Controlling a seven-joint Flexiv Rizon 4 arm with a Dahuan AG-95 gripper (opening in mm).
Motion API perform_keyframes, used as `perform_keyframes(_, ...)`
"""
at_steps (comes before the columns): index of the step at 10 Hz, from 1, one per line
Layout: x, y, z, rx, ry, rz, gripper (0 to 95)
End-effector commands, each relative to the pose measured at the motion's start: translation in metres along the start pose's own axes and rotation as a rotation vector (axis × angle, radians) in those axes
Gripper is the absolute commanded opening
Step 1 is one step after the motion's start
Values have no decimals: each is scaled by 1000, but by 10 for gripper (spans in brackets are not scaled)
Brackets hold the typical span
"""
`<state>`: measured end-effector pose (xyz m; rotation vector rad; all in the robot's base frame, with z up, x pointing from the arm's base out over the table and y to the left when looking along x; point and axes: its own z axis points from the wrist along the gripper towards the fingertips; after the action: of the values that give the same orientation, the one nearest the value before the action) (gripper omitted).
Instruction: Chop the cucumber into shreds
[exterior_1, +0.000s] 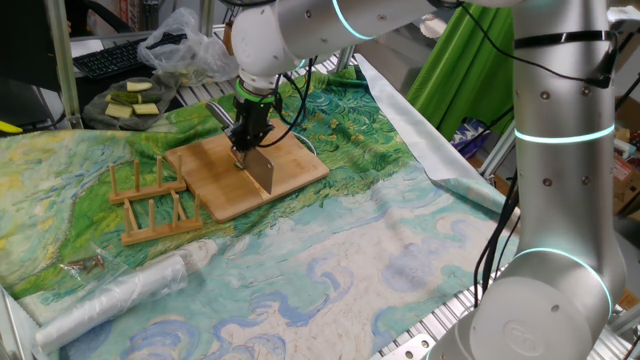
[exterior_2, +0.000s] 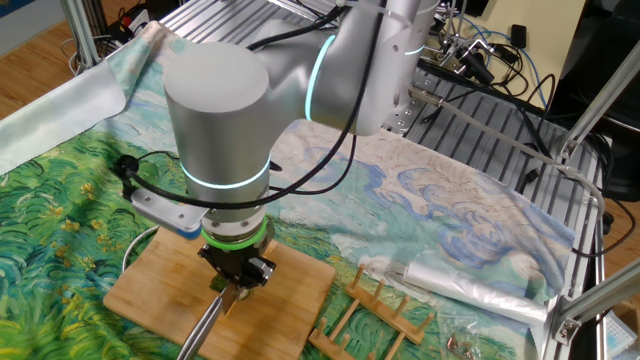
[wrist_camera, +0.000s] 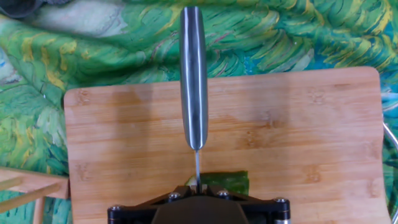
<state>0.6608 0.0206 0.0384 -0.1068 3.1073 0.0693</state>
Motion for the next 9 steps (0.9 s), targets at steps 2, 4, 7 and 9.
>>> perform_keyframes(2, 1, 0, -11, 12, 8, 9, 0)
perform_keyframes(4, 2, 0, -25, 14, 28, 10, 0)
perform_keyframes(7, 2, -11, -32, 15, 35, -16, 0)
perform_keyframes(9, 3, -16, -29, 9, 31, -17, 0)
